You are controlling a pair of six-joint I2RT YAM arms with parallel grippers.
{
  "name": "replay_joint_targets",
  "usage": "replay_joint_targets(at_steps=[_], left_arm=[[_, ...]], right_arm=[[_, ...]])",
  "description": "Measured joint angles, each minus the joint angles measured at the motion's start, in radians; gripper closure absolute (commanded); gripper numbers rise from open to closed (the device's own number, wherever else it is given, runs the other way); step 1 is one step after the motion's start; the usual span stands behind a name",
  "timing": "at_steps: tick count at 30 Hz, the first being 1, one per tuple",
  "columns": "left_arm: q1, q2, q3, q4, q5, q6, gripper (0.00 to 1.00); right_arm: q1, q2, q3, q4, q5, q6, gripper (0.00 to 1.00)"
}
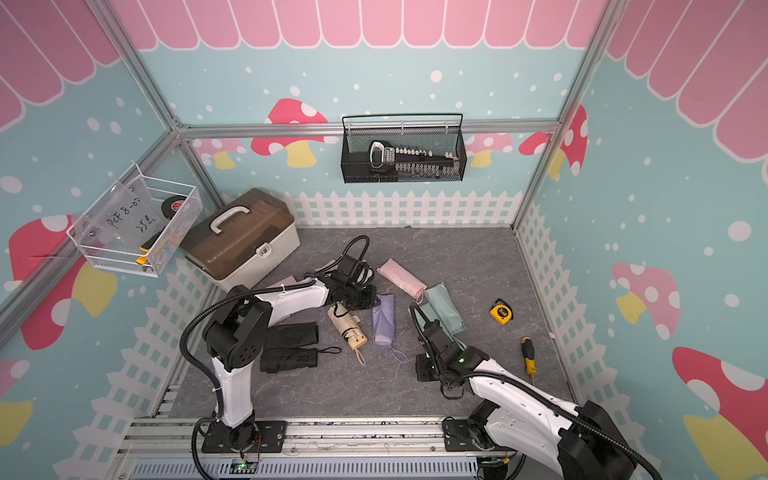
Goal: Take umbrellas out of sleeves
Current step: Pick up the umbrella from the center of the board.
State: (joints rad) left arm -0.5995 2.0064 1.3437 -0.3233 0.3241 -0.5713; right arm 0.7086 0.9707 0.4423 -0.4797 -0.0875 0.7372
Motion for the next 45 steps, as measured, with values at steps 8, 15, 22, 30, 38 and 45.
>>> replay_joint_targets(at_steps=[8,15,22,30,38,45], left_arm=[[-0.03,-0.069,-0.087,0.047,0.034,-0.024,1.0],[-0.044,-0.218,-0.166,0.148,0.111,-0.035,1.0],[-0.037,-0.328,-0.209,0.265,0.145,-0.015,1.0],[-0.011,-0.327,-0.301,0.386,0.233,-0.058,1.0],[0.072,-0.287,-0.375,0.617,0.373,-0.235,1.0],[0.076,-0.286,-0.375,0.711,0.413,-0.28,1.0]], right_arm=[[0.0,0.132,0.071,0.116,-0.114,-0.133,0.29],[-0.116,0.215,0.224,0.211,-0.069,-0.19,0.36],[-0.248,0.263,0.23,0.372,-0.195,-0.195,0.36],[-0.288,0.317,0.198,0.6,-0.459,-0.186,0.36],[-0.291,0.331,0.157,0.702,-0.537,-0.198,0.35],[-0.288,0.392,0.142,0.787,-0.63,-0.176,0.34]])
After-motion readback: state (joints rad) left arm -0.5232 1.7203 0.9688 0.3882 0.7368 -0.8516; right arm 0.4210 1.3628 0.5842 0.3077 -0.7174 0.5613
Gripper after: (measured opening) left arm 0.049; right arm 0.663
